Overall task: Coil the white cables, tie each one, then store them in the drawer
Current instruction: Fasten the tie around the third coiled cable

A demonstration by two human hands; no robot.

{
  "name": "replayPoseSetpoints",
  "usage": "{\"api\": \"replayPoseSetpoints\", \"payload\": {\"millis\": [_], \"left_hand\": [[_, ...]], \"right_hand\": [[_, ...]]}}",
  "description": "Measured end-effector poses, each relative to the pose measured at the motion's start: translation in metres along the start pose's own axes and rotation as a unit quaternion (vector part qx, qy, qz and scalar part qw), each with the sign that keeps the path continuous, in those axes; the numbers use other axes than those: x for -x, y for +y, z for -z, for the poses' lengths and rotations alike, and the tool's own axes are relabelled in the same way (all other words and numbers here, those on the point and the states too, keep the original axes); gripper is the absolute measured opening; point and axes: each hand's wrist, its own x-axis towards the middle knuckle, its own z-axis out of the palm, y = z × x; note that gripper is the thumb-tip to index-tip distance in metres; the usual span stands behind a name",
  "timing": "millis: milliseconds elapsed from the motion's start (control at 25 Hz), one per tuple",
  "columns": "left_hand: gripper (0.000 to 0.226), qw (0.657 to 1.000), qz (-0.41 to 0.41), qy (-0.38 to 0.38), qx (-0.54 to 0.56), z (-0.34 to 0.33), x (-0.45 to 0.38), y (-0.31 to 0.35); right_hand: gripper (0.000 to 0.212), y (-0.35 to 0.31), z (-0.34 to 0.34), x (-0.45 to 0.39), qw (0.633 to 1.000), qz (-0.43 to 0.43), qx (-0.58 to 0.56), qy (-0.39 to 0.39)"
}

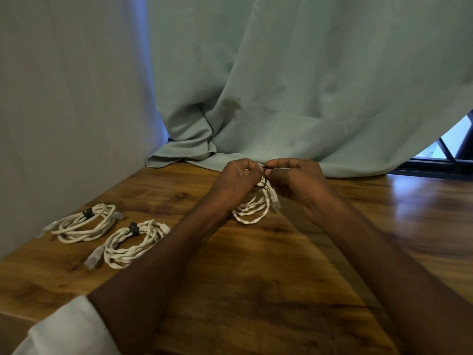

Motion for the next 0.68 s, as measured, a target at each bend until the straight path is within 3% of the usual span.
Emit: {"api": "replayPoseSetpoints", "payload": {"millis": [200, 520, 600, 680], "left_hand": [[0.017, 1.000, -0.011, 0.004, -0.002, 0.003, 0.000, -0.001], [0.017, 0.999, -0.011, -0.015, 0.039, 0.000, 0.000, -0.001], [0.017, 0.999, -0.015, -0.018, 0.042, -0.003, -0.001, 0.000], [0.018, 0.998, -0.008, -0.025, 0.060, -0.005, 0.000, 0.002]], "right_hand": [[0.013, 0.001, 0.001, -0.004, 0.997, -0.066, -0.037, -0.007], [0.015, 0.003, -0.005, 0.003, 1.000, 0.001, 0.031, 0.006], [0.020, 0.005, -0.008, 0.005, 0.995, 0.028, 0.092, 0.019], [0.021, 0.008, -0.010, 0.004, 0.964, 0.099, 0.243, 0.045]]}}
